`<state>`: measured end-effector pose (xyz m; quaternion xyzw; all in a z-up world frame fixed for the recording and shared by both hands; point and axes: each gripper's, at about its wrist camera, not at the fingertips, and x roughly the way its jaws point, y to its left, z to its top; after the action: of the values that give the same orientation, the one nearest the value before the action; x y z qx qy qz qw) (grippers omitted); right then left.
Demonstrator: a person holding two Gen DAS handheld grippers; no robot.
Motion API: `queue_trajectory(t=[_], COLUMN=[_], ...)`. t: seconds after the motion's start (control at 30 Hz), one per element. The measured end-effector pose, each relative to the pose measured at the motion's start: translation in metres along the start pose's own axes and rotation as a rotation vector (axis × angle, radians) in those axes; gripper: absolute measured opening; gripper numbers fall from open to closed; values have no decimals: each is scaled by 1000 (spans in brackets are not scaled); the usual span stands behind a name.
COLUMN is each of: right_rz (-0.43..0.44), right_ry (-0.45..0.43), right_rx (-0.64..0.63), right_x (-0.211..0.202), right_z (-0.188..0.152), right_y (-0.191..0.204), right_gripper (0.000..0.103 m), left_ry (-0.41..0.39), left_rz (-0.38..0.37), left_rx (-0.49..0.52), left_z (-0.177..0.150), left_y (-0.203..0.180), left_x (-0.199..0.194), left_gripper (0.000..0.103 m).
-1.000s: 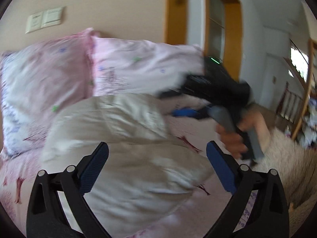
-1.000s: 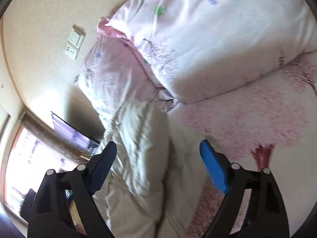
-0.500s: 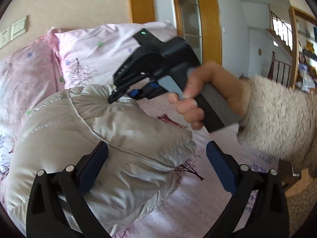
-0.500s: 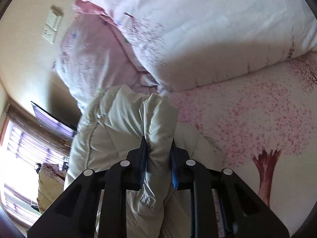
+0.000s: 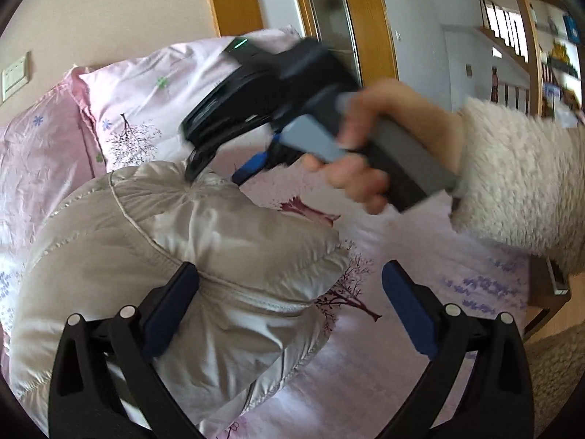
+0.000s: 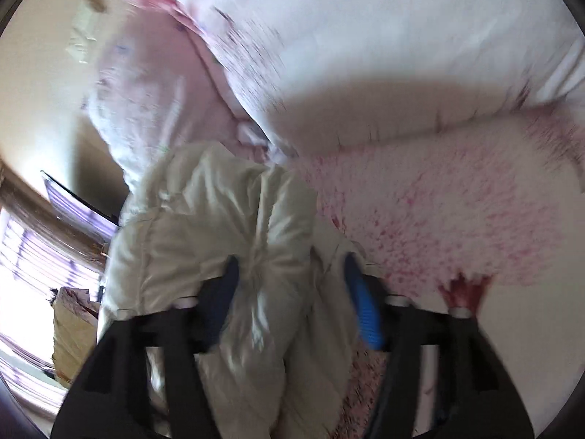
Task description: Fold large clothes
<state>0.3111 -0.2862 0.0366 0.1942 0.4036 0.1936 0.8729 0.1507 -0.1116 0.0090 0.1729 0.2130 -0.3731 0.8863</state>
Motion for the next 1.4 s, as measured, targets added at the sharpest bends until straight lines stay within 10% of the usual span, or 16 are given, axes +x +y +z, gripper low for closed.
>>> queue_trajectory(t=[0.17, 0.37, 0.6, 0.93, 1.4], right_rz=[17, 16, -59, -110, -129], right_ry=[-172, -156, -103, 5, -131], right_rx=[-220, -324, -299, -188, -185], right_x=[-62, -61, -39, -2, -40], right_z=[-44, -98, -118, -131, -151], right_y=[42, 69, 71, 43, 61], right_gripper=[43, 32, 32, 31, 32], left_ry=[-68, -180, -53, 58, 83], left_rz=[-3, 159, 320, 317, 362], left_rx=[-83, -275, -410, -417, -397], left_z=[6, 8, -15, -42, -48], left_y=[16, 68, 114, 113, 110], left_x=[-36, -110, -101, -69, -59], left_gripper=[100, 100, 100, 101, 101])
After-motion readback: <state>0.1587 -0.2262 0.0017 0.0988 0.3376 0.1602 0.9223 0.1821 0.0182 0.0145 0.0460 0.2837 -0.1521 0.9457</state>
